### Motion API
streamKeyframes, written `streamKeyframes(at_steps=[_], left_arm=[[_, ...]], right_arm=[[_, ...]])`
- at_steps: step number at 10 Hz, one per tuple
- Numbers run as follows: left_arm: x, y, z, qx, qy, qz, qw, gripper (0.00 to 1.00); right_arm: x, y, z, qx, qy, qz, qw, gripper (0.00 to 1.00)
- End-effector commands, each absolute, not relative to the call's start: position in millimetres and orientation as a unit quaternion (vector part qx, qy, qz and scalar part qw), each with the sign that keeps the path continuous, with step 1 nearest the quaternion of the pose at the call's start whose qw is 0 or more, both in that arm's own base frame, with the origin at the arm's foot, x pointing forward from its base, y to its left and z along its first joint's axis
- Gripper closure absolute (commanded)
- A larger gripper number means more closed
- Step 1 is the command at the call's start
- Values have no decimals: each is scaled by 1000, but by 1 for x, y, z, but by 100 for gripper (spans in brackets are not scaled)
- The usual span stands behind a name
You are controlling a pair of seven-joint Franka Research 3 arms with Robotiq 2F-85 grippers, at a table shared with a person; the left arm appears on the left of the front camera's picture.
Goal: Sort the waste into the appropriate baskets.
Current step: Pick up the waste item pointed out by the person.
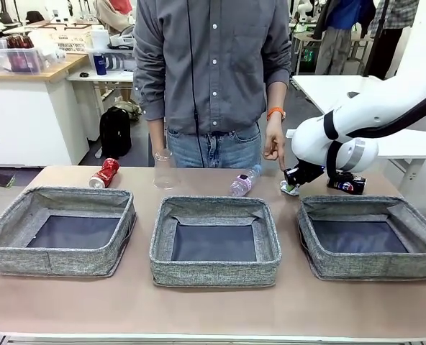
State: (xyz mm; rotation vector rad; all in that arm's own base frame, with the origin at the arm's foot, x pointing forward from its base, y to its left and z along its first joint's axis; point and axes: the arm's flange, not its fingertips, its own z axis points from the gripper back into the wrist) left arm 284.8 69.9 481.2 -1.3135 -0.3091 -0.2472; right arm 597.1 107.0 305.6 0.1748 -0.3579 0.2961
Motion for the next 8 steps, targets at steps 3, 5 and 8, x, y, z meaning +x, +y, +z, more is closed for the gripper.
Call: streamKeyframes(at_steps=[3, 5, 8], left_arm=[[283, 71, 484, -613, -150, -121, 766, 0], [283, 71, 484, -613, -150, -121, 766, 0], [283, 71, 484, -613, -150, -121, 766, 0]], right_arm=[[594, 103, 304, 91, -179, 146, 969, 100], [592, 104, 310, 93, -168, 145, 971, 100], [561, 101, 409, 83, -163, 56, 982, 100]])
